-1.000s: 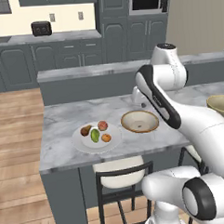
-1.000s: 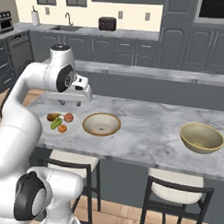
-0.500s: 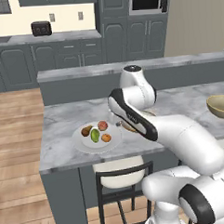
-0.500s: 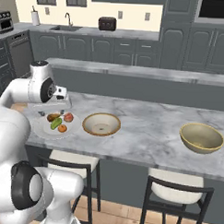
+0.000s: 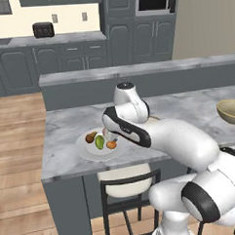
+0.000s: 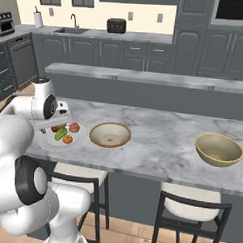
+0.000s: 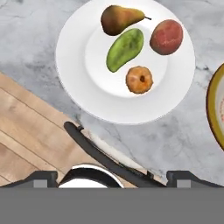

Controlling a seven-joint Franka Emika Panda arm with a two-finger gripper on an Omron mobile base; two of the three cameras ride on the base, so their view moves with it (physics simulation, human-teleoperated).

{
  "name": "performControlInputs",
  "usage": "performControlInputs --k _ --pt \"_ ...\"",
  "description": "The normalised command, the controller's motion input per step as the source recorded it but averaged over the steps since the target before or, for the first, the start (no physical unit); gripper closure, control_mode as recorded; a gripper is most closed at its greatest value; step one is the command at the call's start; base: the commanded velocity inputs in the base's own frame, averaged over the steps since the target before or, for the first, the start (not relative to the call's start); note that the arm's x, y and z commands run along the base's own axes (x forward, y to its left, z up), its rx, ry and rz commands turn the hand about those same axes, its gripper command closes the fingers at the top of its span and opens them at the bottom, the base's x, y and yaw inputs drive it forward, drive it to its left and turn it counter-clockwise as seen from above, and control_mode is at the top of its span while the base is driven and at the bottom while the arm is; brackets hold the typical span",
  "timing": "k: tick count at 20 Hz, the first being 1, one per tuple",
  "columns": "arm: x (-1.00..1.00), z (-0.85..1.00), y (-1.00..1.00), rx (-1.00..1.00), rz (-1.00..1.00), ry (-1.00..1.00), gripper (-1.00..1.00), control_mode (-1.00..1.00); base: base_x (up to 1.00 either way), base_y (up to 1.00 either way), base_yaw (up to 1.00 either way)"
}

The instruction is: Take the fruits from the plate on the dining counter and place two fruits in each bowl.

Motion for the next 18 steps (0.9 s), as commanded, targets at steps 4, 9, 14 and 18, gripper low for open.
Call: performControlInputs --k 4,9,14,18 --pt "0.51 -0.45 0.03 -0.02 0.01 0.01 -1.0 -1.0 0.0 0.0 0.0" --pt "0.5 -0.25 0.0 -0.08 -0.11 0.04 -1.0 -1.0 0.0 0.0 0.0" --pt "0.27 -0.16 0.02 -0.04 -0.11 0.08 -1.0 -1.0 0.0 0.0 0.0" --pt "0.31 -0.21 0.06 0.0 -0.04 0.13 -1.0 -1.0 0.0 0.0 0.0"
